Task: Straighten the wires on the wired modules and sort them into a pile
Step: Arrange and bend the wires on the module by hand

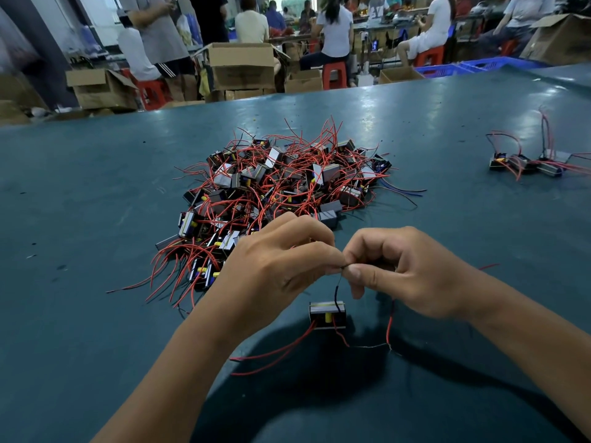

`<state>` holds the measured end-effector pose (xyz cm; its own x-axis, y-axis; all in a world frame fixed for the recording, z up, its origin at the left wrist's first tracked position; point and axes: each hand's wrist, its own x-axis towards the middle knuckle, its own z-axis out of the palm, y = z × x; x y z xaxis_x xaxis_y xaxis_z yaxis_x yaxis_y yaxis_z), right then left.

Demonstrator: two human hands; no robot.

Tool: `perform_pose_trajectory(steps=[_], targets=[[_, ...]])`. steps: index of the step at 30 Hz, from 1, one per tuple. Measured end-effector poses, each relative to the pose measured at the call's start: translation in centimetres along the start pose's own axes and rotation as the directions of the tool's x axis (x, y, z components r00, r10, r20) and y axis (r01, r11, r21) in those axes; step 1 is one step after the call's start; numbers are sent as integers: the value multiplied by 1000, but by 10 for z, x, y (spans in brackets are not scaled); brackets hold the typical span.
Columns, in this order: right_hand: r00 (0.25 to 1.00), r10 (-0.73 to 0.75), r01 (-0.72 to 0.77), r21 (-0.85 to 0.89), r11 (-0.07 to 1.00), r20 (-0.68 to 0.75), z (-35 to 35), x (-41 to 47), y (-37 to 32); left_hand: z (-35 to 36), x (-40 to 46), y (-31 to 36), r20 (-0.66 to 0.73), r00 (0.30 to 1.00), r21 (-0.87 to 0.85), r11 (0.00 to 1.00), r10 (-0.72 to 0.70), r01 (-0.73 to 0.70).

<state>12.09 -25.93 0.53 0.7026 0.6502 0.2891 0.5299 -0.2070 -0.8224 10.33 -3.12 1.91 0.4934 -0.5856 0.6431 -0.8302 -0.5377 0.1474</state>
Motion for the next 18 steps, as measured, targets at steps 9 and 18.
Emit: perform_pose_trajectory(steps=[9, 18], targets=[[999, 33, -35, 153, 988, 18, 2, 0, 0, -2, -1, 6, 27, 997, 151, 985, 78, -81], [998, 43, -44, -49, 998, -37, 2, 1, -1, 3, 0, 10, 128, 989, 108, 993, -69, 56]])
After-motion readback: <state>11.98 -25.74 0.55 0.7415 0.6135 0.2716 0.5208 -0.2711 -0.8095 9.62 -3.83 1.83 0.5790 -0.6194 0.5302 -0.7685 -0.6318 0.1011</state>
